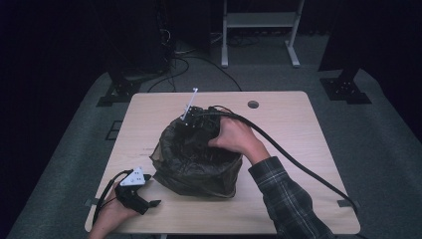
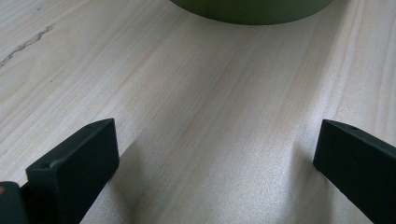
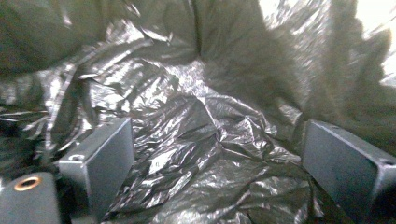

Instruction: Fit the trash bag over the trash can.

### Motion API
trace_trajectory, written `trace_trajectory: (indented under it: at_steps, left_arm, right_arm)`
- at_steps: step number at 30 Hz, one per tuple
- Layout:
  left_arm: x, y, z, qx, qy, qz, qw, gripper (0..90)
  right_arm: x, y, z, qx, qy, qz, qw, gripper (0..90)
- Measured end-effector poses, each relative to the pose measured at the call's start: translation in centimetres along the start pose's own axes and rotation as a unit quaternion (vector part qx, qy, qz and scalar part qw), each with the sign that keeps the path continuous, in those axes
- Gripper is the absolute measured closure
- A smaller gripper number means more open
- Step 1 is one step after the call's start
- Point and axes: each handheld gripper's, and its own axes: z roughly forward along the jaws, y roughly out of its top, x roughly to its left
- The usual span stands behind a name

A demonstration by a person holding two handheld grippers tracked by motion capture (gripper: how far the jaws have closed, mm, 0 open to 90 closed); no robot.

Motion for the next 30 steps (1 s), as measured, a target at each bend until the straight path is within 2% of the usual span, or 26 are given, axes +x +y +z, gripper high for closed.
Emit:
trace_trajectory:
  at_steps: [5, 10, 13, 17, 18, 20, 22, 24, 27, 30]
  left_arm:
    - [0.0, 0.0, 0.0, 0.0, 0.0, -0.001, 1.0, 0.0]
    - [0.0, 0.0, 0.0, -0.001, 0.0, -0.001, 1.0, 0.0]
    - [0.1, 0.0, 0.1, -0.001, 0.0, 0.0, 1.0, 0.0]
    - [0.1, 0.0, 0.1, -0.001, 0.0, 0.0, 1.0, 0.0]
    - [0.1, 0.0, 0.1, -0.001, 0.0, 0.0, 1.0, 0.0]
    - [0.1, 0.1, 0.1, -0.001, 0.0, 0.0, 1.0, 0.0]
    - [0.1, 0.1, 0.1, 0.0, 0.0, 0.0, 1.0, 0.0]
    - [0.1, 0.1, 0.1, 0.0, 0.0, 0.0, 1.0, 0.0]
    - [0.1, 0.1, 0.1, 0.0, 0.0, 0.0, 1.0, 0.0]
    - [0.1, 0.1, 0.1, 0.0, 0.0, 0.001, 1.0, 0.0]
  right_arm:
    - [0.6, -0.4, -1.8, -0.051, 0.014, -0.001, 0.9986, 8.3]
    - [0.9, -1.6, -3.6, -0.108, 0.028, -0.001, 0.9938, 8.2]
    - [1.1, -2.3, -4.3, -0.116, 0.021, -0.007, 0.993, 8.2]
    - [1.2, -3.6, -5.6, -0.145, 0.025, -0.003, 0.9892, 8.2]
    - [1.3, -4.0, -6.0, -0.15, 0.018, -0.004, 0.9885, 8.2]
    - [1.2, -4.8, -6.7, -0.17, 0.019, -0.001, 0.9852, 8.3]
    - [1.1, -5.5, -7.2, -0.175, 0.016, 0.004, 0.9844, 8.2]
    - [1.1, -6.4, -7.7, -0.193, 0.012, 0.003, 0.9812, 8.2]
    - [1.1, -7.7, -8.4, -0.204, 0.003, 0.012, 0.9789, 8.2]
    - [0.8, -9.3, -8.9, -0.22, 0.007, 0.023, 0.9752, 8.2]
